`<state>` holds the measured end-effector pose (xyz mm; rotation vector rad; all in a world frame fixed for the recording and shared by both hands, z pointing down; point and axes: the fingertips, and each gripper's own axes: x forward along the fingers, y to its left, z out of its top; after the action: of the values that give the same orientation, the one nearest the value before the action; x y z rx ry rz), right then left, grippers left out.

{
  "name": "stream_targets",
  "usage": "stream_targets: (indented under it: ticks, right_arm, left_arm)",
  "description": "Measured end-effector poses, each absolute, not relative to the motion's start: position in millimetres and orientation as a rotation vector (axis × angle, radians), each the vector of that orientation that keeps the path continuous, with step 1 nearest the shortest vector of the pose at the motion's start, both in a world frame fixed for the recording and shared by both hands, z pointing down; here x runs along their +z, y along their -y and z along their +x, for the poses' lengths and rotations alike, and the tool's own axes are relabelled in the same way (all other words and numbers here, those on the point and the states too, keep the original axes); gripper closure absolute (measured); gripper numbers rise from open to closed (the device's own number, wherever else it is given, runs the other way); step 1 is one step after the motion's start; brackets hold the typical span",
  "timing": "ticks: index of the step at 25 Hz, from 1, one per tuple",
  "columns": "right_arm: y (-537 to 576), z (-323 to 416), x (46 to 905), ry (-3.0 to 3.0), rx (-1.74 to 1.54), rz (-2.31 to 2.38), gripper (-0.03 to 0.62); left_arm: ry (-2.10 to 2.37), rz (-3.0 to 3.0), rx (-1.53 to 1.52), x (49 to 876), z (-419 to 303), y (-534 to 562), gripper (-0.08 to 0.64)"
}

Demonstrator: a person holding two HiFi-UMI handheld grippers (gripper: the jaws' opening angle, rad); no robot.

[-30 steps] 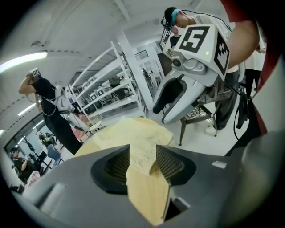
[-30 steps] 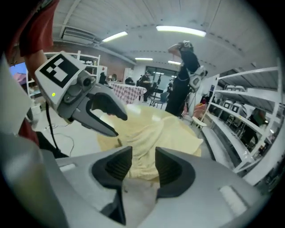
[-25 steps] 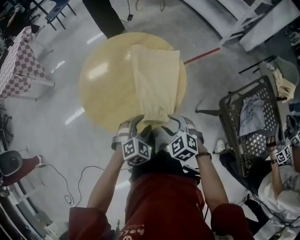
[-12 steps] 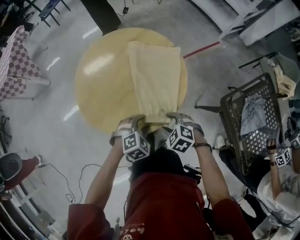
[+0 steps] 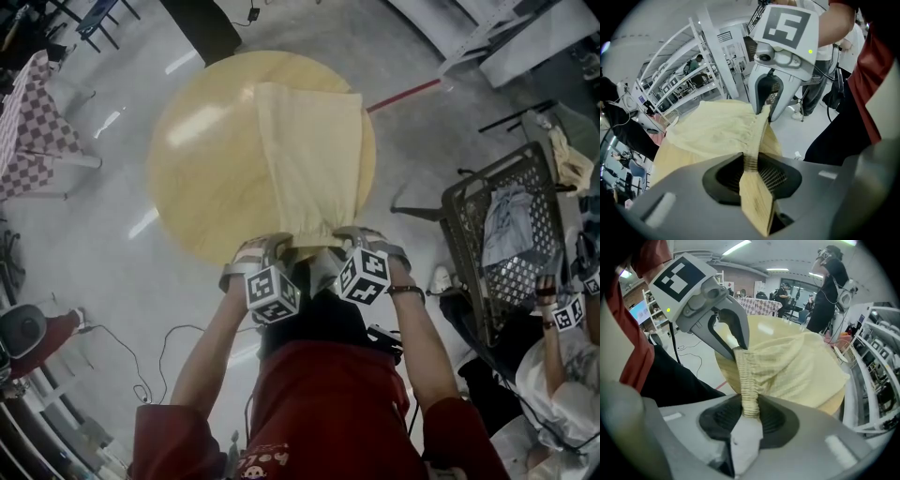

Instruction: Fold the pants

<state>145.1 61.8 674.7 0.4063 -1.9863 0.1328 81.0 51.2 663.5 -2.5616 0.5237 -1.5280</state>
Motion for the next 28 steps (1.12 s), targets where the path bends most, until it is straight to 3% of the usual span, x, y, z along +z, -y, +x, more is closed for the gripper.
stream_targets:
  ticks: [28]
  right_arm:
    - [-76.7, 153.0, 565.8, 2.098, -0.094, 0.602, 0.503]
  left_arm:
    - [-0.766, -2.404, -1.415, 554.9, 86.3, -71.4, 0.460]
